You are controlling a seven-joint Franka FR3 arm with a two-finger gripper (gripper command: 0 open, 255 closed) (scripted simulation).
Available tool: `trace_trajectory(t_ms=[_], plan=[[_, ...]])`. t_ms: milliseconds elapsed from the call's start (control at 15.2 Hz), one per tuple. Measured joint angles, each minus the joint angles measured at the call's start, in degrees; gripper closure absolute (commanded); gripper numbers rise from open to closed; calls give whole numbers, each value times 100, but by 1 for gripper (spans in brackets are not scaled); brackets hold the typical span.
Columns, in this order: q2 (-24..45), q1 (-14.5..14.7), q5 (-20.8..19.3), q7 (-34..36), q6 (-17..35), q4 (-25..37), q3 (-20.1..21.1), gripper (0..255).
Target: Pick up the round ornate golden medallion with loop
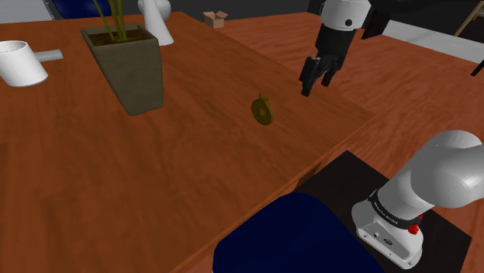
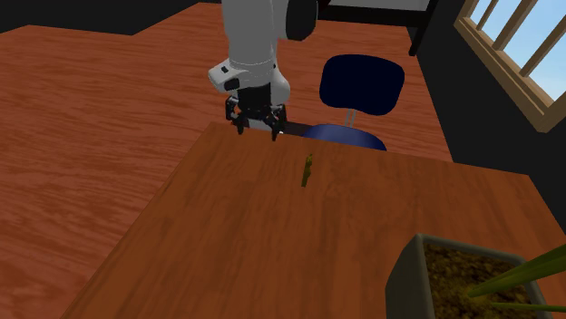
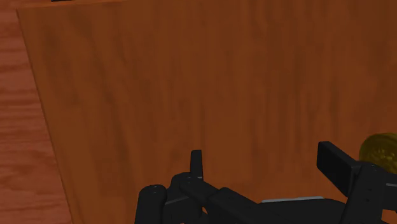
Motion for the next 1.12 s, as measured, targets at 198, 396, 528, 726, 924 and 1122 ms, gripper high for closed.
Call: trace_trajectory(t_ms=[198, 396, 528, 726, 924, 1122], plan=[[339, 129, 109, 268, 167, 307, 353, 0], [700, 214, 141, 490, 344, 620, 664, 0], [859, 291, 165, 670, 381, 826, 881, 0], [1303, 322, 88, 898, 534, 1223, 1184, 0], [1363, 346, 89, 950, 711, 1130, 1264, 0], [1358, 364, 109, 964, 940, 900, 1299, 0]])
